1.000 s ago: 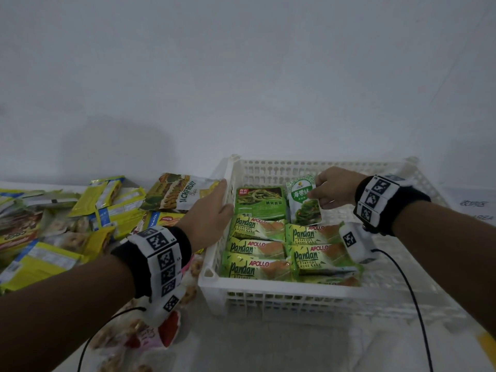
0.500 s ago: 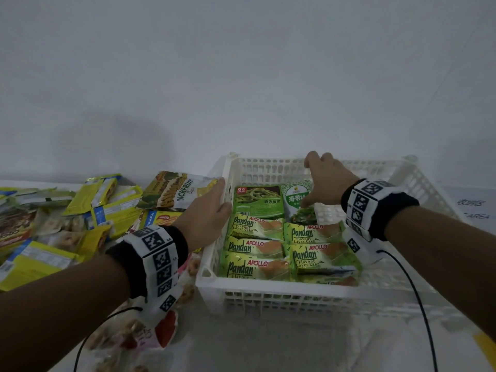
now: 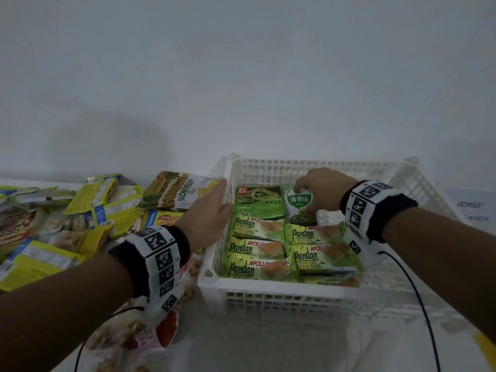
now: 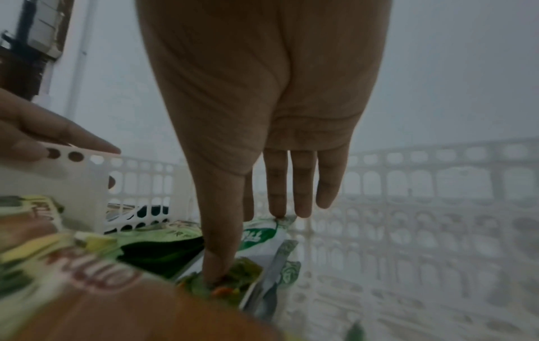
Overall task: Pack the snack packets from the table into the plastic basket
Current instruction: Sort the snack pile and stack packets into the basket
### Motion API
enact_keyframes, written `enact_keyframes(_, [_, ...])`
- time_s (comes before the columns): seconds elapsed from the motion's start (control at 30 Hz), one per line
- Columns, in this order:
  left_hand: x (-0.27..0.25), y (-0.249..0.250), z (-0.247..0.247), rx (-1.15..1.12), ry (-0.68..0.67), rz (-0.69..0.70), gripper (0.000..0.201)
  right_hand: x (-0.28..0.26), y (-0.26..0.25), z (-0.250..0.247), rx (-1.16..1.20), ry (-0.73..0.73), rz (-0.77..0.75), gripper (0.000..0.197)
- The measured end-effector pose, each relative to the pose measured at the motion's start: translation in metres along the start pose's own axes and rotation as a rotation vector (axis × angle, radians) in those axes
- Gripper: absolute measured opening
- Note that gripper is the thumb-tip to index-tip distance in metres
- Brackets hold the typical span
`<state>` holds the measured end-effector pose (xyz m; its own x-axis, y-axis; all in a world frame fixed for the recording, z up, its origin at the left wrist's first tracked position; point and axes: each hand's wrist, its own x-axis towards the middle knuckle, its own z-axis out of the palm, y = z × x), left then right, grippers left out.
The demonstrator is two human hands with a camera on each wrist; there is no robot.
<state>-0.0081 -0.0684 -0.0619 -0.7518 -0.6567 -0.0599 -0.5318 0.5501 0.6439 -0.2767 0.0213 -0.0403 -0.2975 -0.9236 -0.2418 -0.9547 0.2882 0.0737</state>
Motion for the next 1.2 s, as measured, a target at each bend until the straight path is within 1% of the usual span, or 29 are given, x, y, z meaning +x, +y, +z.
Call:
enact_keyframes(0.07, [0.0, 0.0, 0.0, 0.012, -0.002, 0.001, 0.063, -0.002, -0.001, -0.005, 0.017, 0.023, 0.008, 0.059])
enact_keyframes(0.17, [0.0, 0.0, 0.001, 0.019, 0.002, 0.006, 0.063, -0.009, -0.004, -0.016, 0.004, 0.086, 0.011, 0.051])
enact_keyframes(0.3, [0.001, -0.002, 0.002, 0.042, 0.011, -0.001, 0.063, -0.021, -0.012, -0.034, 0.017, 0.211, 0.01, 0.042])
enact_keyframes(0.37, [0.002, -0.003, 0.001, 0.051, 0.007, 0.002, 0.066, -0.027, -0.019, -0.042, 0.023, 0.264, 0.006, 0.04])
enact_keyframes(0.43, [0.0, -0.003, -0.001, 0.075, 0.009, 0.009, 0.073, -0.033, -0.027, -0.051, 0.019, 0.295, -0.003, 0.039])
enact_keyframes(0.5, [-0.006, -0.001, -0.006, 0.131, 0.047, 0.023, 0.079, -0.038, -0.035, -0.059, 0.017, 0.319, -0.019, 0.04])
enact_keyframes(0.57, [-0.017, 0.0, -0.017, 0.229, 0.14, 0.06, 0.079, -0.043, -0.046, -0.067, 0.018, 0.357, -0.041, 0.04])
enact_keyframes(0.63, [-0.03, -0.004, -0.033, 0.374, 0.241, 0.108, 0.076, -0.047, -0.061, -0.073, 0.019, 0.389, -0.065, 0.041])
enact_keyframes(0.7, [-0.042, -0.012, -0.051, 0.482, 0.295, 0.14, 0.073, -0.05, -0.078, -0.079, 0.025, 0.406, -0.09, 0.042])
enact_keyframes(0.8, [-0.057, -0.028, -0.076, 0.545, 0.342, 0.16, 0.065, -0.055, -0.109, -0.086, 0.047, 0.417, -0.114, 0.042])
enact_keyframes(0.9, [-0.072, -0.047, -0.094, 0.533, 0.36, 0.172, 0.065, -0.06, -0.146, -0.091, 0.075, 0.398, -0.125, 0.041])
enact_keyframes(1.0, [-0.088, -0.066, -0.11, 0.509, 0.363, 0.148, 0.065, -0.065, -0.189, -0.094, 0.087, 0.375, -0.136, 0.043])
enact_keyframes(1.03, [-0.092, -0.075, -0.116, 0.504, 0.365, 0.142, 0.062, -0.066, -0.203, -0.095, 0.092, 0.373, -0.135, 0.043])
enact_keyframes(1.13, [-0.106, -0.106, -0.132, 0.536, 0.322, 0.152, 0.048, -0.068, -0.251, -0.098, 0.105, 0.347, -0.121, 0.045])
enact_keyframes(1.2, [-0.115, -0.13, -0.142, 0.561, 0.26, 0.152, 0.047, -0.069, -0.283, -0.095, 0.106, 0.315, -0.104, 0.046])
